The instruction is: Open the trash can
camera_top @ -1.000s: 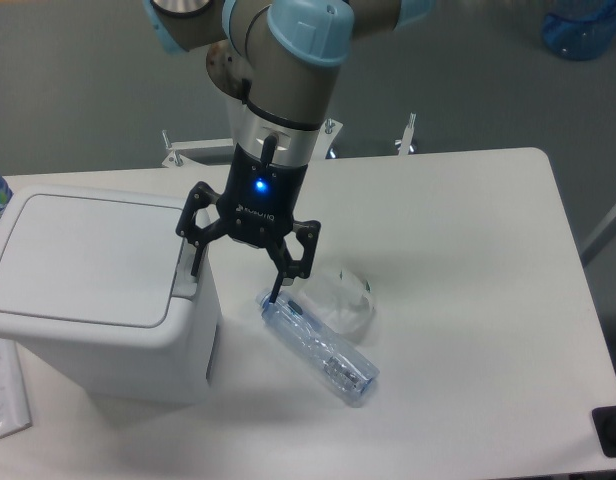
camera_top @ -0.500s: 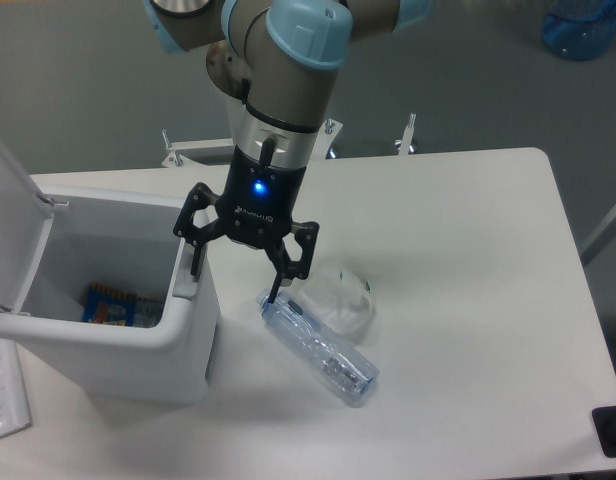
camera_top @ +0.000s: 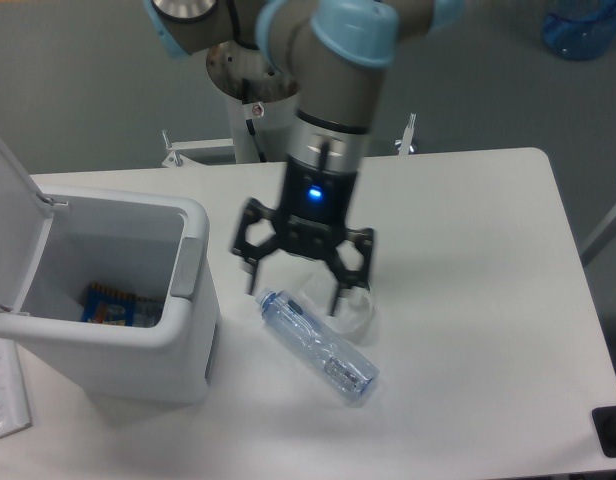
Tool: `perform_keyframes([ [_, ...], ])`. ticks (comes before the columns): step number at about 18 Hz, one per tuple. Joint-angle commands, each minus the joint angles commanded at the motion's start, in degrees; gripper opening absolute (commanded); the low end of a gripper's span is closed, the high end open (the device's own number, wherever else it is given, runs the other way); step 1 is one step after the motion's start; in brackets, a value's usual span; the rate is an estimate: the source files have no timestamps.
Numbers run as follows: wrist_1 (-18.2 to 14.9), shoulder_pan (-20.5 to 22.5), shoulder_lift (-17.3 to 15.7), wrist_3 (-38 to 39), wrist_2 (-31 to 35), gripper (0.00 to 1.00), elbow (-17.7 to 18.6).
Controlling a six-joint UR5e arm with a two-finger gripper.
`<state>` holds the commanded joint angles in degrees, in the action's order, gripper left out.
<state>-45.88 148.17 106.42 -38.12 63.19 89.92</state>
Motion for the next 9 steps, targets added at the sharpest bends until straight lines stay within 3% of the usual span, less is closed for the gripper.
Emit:
perform_keyframes([
  [6, 0.09, 5.81, 4.05, -11.95, 0.87, 1.00, -2.11],
  [9, -0.44, 6.95, 5.72, -18.72, 8.41, 1.00, -3.69],
])
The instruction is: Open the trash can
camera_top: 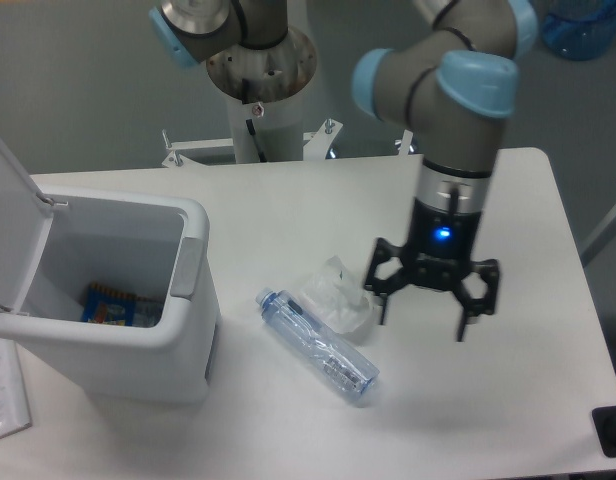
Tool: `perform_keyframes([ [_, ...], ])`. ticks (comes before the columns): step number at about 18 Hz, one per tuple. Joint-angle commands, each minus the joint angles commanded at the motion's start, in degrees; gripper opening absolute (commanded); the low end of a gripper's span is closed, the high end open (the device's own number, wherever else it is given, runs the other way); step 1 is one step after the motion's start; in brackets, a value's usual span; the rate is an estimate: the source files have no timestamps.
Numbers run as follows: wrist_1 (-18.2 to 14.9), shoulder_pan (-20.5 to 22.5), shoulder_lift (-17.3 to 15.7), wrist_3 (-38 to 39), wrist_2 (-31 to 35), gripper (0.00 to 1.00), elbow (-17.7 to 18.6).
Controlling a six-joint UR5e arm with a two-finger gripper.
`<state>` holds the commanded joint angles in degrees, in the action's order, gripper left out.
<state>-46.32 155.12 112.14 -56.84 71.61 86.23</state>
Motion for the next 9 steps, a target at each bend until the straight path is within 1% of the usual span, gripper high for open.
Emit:
perform_keyframes([
  [2, -1.14, 0.00, 2.11, -8.85, 3.96, 1.00, -1.15],
  [4, -3.77, -0.08, 2.91, -17.22, 9.75, 1.00, -1.59],
  [5, -4.48, -0.26, 2.91, -19.60, 12.57, 1.00, -1.68],
  [7, -4.84, -0.70, 3.26, -20.85, 15.05, 1.00, -1.50],
  [9, -4.84, -0.88, 3.52, -20.68, 15.23, 1.00, -1.24],
])
